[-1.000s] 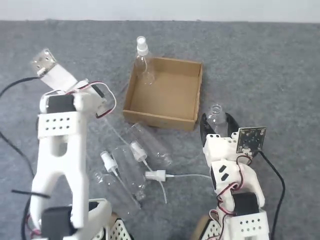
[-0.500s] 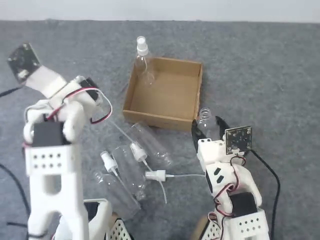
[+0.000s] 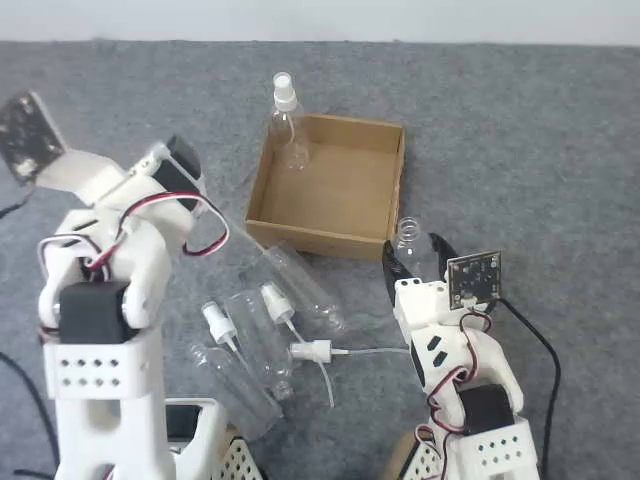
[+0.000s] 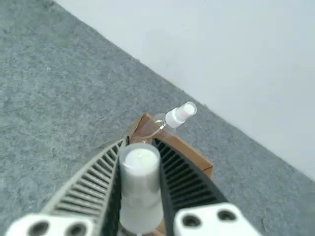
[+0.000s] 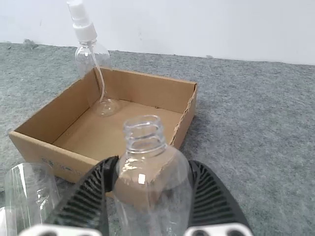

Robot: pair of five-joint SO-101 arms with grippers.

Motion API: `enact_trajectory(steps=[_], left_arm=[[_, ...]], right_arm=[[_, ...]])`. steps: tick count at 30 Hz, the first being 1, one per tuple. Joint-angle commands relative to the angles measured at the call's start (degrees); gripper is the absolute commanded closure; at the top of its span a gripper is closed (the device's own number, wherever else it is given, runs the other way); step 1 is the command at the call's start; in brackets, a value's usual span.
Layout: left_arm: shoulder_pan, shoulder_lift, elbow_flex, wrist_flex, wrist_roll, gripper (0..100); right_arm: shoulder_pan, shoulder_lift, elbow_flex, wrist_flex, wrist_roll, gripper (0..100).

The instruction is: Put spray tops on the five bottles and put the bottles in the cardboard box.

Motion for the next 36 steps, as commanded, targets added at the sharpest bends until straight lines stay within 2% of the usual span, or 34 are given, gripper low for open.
enact_trajectory(steps=[1, 4, 10, 21, 36], left_arm=[[0.3, -1.9, -0.7, -3.7, 2.5, 99], [0.3, -1.8, -0.7, -5.5, 3.8, 99], [0.4, -1.8, -0.7, -9.4, 4.7, 99], [11.0, -1.8, -0.7, -13.2, 5.8, 99], [18.5, -1.8, 2.3, -21.1, 5.8, 99]], right_arm=[[-0.4, -0.9, 1.2, 0.3, 2.8, 99.2], [-0.4, -0.9, 1.2, 0.3, 5.8, 99.2], [-0.6, -0.9, 1.2, 0.3, 6.0, 99.2], [-3.5, -0.9, 1.2, 0.3, 6.2, 99.2], [-4.4, -1.0, 1.2, -0.1, 9.0, 99.2]])
